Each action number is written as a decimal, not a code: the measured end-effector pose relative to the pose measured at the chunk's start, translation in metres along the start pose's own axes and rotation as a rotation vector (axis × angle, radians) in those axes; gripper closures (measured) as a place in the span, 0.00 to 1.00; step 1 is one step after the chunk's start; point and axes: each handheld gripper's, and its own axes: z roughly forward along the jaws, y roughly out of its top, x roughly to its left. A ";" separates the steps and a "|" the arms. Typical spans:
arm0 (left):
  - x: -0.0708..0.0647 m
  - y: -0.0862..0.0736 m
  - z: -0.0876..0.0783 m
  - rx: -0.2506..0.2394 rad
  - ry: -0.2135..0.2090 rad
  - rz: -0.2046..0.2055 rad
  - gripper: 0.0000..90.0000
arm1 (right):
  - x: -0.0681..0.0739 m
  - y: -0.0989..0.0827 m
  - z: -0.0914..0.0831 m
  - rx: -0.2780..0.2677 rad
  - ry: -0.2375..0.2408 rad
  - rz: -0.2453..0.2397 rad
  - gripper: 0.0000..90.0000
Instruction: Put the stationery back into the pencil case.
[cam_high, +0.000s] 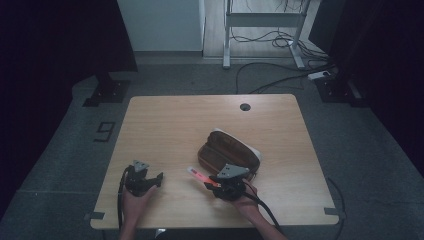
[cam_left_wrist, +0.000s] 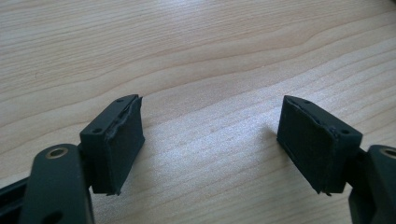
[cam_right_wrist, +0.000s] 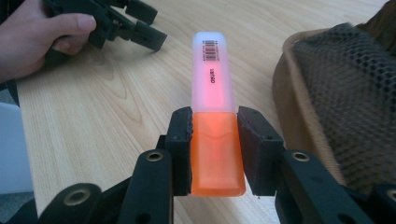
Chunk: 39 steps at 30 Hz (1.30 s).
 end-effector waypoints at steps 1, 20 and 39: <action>0.000 0.000 0.000 0.000 -0.001 0.000 0.25 | -0.001 0.001 -0.002 -0.004 -0.002 0.001 0.73; 0.000 0.000 0.000 0.000 -0.001 0.000 0.25 | -0.016 0.009 -0.024 -0.060 -0.031 0.000 0.73; 0.000 0.000 0.000 0.000 0.000 0.000 0.25 | -0.031 0.013 -0.041 -0.100 -0.075 0.014 0.73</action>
